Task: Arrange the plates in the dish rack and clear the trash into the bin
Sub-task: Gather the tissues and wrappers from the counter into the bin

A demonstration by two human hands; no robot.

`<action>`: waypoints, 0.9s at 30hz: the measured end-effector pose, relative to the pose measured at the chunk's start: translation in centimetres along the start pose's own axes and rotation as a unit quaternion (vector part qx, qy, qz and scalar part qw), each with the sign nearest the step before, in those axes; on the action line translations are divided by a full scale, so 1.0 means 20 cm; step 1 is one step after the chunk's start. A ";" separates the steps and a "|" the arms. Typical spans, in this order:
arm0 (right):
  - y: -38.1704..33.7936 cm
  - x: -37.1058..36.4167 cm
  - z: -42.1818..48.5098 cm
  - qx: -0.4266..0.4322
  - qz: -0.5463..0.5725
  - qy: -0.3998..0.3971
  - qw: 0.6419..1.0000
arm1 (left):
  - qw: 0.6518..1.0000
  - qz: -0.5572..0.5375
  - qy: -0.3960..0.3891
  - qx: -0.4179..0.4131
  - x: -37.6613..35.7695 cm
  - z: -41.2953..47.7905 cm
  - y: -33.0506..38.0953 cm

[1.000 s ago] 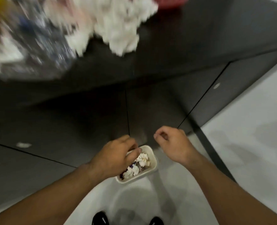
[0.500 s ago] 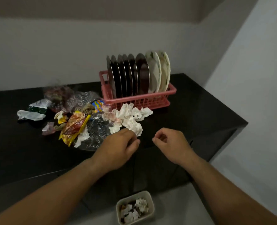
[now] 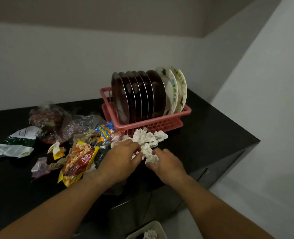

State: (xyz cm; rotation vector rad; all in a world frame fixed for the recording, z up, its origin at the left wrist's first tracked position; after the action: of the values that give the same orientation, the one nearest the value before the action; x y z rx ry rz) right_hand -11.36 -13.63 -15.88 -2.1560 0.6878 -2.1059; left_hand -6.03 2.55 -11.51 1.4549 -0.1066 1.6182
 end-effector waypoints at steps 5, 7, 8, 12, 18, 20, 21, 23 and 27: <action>-0.03 -0.04 0.03 -0.006 -0.003 0.010 1.000 | 0.999 -0.008 -0.023 -0.020 0.00 0.05 -0.09; -0.03 0.04 0.04 -0.001 0.054 0.025 0.998 | 0.999 -0.009 -0.032 -0.034 0.00 0.08 -0.09; -0.02 0.09 0.05 -0.006 0.083 0.037 0.996 | 0.999 -0.013 -0.032 -0.039 0.00 0.10 -0.09; 0.05 0.29 0.10 -0.030 0.167 0.077 0.983 | 0.998 -0.021 -0.021 -0.053 0.02 0.16 -0.05; 0.12 0.31 0.11 -0.015 0.128 0.118 0.985 | 0.999 -0.018 -0.022 -0.037 -0.03 0.20 -0.01; 0.17 0.31 0.12 -0.021 0.114 0.120 0.986 | 0.999 -0.009 -0.039 -0.021 -0.06 0.21 0.02; 0.19 0.32 0.13 -0.027 0.118 0.119 0.985 | 0.999 -0.001 -0.049 -0.011 -0.08 0.21 0.03; 0.24 0.32 0.16 -0.033 0.138 0.104 0.984 | 0.998 0.021 -0.058 0.007 -0.10 0.22 0.05; 0.32 0.27 0.19 -0.048 0.110 0.059 0.991 | 0.995 0.056 -0.076 0.028 -0.16 0.24 0.08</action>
State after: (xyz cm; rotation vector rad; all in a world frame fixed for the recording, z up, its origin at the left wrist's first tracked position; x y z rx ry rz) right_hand -9.59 -22.27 -13.21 -1.9063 1.0073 -2.1361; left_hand -3.96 -3.03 -11.99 1.6387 -0.2346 1.6091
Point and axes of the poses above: each hand's wrist, its own z-axis towards the middle knuckle, its own x-axis out of the back of the hand, y = z × x, the point moved 4 cm from there along z, towards the middle knuckle, and after that the axes turned 2 degrees about -z, right-handed, at the moved point
